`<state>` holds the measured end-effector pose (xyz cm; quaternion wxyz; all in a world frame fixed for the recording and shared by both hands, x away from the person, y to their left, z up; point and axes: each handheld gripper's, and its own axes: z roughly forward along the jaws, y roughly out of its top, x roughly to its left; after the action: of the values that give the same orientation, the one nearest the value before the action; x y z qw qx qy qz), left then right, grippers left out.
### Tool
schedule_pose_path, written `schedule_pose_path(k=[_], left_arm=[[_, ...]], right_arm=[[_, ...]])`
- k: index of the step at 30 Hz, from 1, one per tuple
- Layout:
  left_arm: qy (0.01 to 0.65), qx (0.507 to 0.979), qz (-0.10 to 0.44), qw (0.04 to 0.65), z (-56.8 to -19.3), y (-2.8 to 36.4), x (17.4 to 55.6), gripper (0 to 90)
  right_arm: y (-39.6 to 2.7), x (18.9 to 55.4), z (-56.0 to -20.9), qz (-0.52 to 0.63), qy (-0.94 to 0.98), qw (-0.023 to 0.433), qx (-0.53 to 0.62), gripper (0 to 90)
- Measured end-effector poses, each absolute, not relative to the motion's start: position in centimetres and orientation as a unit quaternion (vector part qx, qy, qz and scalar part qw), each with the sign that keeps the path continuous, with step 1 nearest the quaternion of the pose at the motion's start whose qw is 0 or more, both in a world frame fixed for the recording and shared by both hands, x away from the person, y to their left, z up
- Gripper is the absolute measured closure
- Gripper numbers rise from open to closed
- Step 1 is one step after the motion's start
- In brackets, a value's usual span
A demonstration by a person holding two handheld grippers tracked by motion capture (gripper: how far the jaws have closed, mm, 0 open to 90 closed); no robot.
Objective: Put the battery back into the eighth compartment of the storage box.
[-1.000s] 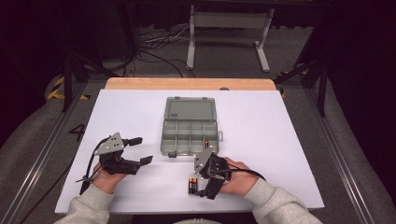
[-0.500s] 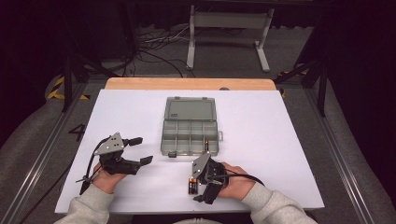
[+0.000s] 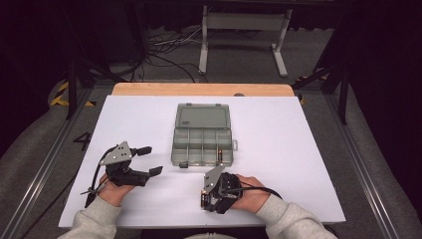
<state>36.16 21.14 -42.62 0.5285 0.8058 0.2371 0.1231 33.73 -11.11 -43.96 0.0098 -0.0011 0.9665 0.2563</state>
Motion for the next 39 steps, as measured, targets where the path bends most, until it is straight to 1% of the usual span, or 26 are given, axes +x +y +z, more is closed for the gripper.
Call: schedule_pose_path(k=[5,17,39], left_arm=[[0.237,0.806,0.123,0.529,-42.6,21.2,36.1,18.8],[0.238,0.806,0.124,0.528,-42.6,21.2,36.1,18.8],[0.238,0.806,0.126,0.528,-42.6,21.1,36.1,18.8]], right_arm=[[-11.4,33.9,-44.1,0.263,0.965,0.008,0.004,40.7],[-11.6,33.9,-43.8,0.269,0.963,0.008,0.007,41.4],[-12.5,34.0,-39.7,0.292,0.956,0.031,-0.007,41.5]])
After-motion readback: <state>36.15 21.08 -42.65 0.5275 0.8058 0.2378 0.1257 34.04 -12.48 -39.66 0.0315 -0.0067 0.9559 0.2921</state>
